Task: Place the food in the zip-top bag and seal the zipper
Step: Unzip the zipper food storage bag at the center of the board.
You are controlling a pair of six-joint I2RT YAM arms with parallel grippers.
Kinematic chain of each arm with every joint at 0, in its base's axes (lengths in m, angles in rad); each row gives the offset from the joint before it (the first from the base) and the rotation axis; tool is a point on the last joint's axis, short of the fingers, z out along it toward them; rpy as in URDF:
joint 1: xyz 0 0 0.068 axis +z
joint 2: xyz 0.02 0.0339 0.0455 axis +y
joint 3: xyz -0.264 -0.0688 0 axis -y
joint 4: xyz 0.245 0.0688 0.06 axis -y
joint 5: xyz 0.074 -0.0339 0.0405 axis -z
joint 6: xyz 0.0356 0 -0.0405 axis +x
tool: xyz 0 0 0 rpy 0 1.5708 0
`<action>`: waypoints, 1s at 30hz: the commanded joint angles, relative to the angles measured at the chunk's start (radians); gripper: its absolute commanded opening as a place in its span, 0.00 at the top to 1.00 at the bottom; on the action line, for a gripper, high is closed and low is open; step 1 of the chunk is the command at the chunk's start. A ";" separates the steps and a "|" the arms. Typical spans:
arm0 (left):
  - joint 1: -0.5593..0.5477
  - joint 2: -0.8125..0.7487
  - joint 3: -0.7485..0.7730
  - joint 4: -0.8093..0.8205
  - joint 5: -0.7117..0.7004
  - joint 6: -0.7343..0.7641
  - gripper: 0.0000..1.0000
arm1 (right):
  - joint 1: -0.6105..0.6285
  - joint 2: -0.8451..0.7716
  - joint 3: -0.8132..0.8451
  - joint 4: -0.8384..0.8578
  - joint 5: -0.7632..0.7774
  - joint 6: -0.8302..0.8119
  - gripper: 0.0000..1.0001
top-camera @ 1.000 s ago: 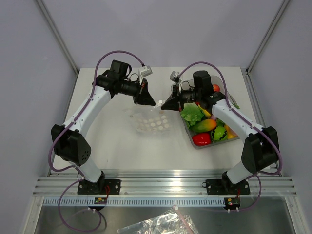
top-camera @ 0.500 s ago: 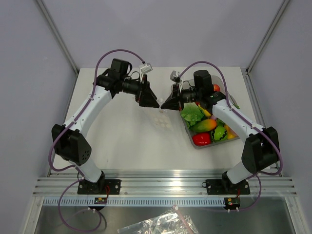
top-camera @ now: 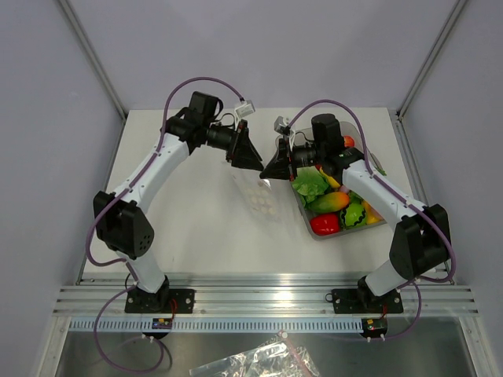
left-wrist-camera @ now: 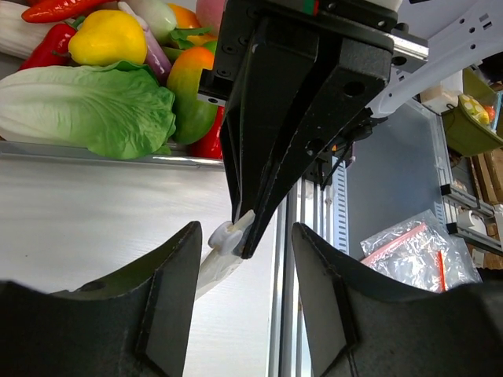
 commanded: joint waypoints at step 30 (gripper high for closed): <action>0.013 -0.092 -0.096 0.011 0.059 0.098 1.00 | 0.008 0.023 0.076 0.016 -0.019 0.041 0.89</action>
